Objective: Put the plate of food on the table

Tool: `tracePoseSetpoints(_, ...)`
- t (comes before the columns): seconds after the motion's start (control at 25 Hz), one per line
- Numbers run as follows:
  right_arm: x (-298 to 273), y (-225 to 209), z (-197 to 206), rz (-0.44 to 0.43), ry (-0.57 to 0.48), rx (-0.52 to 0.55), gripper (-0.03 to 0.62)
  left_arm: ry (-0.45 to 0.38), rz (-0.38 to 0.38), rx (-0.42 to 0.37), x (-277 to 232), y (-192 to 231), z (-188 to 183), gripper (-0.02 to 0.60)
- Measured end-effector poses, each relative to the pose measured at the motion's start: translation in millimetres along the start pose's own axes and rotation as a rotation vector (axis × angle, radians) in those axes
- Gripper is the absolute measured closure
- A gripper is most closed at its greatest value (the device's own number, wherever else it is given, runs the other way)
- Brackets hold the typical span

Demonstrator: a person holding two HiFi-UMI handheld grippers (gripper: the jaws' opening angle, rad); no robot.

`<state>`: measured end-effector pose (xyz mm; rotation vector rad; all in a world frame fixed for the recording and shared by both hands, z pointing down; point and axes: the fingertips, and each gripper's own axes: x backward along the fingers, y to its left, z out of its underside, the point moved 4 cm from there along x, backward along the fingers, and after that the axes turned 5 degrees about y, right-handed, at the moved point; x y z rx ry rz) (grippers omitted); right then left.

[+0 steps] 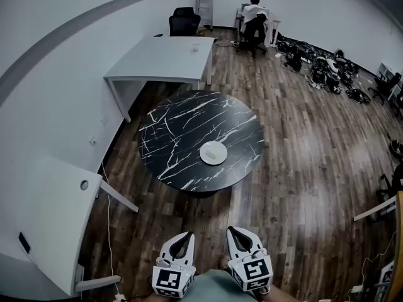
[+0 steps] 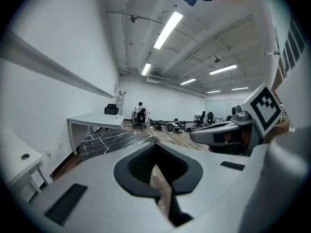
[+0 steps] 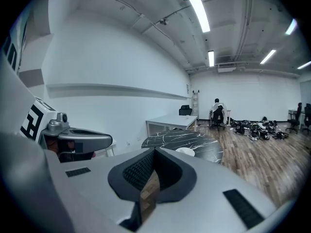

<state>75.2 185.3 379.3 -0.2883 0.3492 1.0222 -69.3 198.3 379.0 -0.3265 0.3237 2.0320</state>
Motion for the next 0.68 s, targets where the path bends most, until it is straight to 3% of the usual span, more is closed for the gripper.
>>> tracePoseSetpoints(0.4,21.4,14.7,16.0,0.025,0.012,-0.007,0.586,-0.007,0.037,-0.002,12.3,-8.5,12.8,0.575)
tracePoseSetpoints(0.68,39.8,2.7,17.1,0.054,-0.004,0.001,0.586,-0.027,0.057,-0.026,9.8,-29.7,8.9,0.575)
